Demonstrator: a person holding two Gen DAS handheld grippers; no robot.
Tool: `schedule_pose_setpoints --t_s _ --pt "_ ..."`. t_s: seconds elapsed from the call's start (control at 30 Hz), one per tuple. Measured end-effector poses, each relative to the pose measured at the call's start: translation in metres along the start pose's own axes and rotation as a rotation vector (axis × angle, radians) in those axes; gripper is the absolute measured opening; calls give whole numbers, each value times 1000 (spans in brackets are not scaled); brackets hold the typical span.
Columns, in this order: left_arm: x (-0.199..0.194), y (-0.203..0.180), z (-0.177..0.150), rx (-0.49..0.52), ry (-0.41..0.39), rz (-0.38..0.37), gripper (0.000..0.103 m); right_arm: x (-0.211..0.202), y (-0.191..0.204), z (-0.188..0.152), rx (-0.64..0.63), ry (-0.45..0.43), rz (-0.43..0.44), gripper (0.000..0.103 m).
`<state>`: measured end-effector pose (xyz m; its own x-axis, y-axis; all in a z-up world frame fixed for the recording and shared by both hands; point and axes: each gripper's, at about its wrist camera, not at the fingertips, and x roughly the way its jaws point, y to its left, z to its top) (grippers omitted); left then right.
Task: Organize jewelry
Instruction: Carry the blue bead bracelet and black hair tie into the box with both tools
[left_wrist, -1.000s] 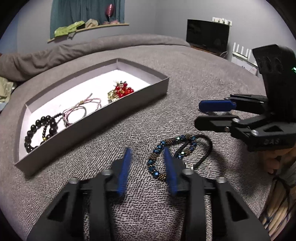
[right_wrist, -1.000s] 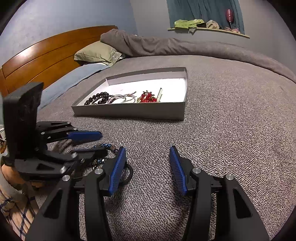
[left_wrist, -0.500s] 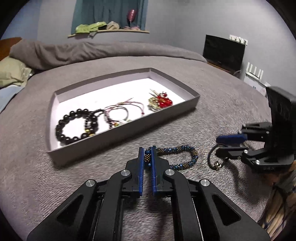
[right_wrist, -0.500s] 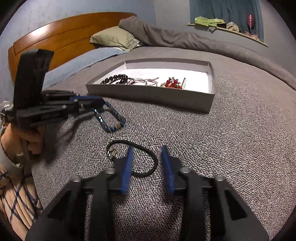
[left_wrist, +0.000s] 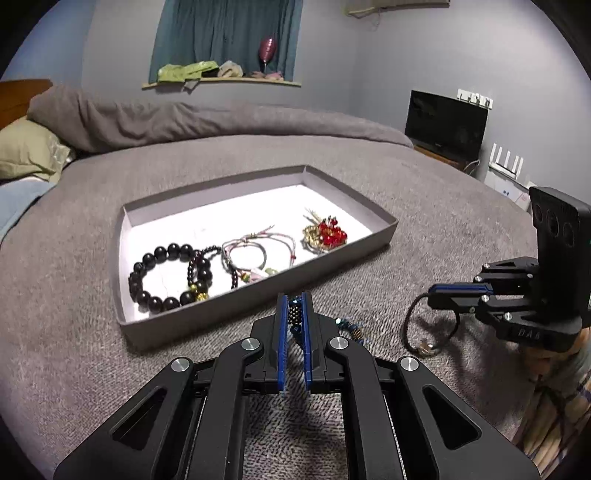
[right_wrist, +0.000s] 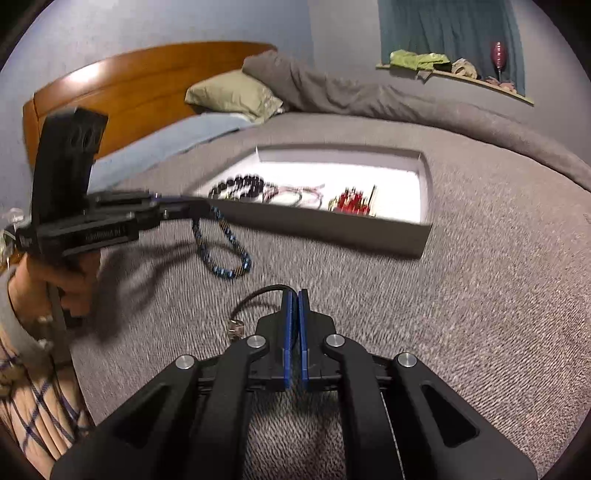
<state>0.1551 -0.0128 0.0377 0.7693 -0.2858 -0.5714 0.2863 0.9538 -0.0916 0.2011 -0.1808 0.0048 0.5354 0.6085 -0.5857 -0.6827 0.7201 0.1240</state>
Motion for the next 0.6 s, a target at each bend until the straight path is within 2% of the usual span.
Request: schedule_pose_setpoints --t_s 0.27,0.6 --pt "-13 9 11 -29 -60 -2 8 -4 -4 20 43 -79 -4 3" --pt "-25 19 23 -58 -125 1 8 -4 -11 34 80 -138 -13 3"
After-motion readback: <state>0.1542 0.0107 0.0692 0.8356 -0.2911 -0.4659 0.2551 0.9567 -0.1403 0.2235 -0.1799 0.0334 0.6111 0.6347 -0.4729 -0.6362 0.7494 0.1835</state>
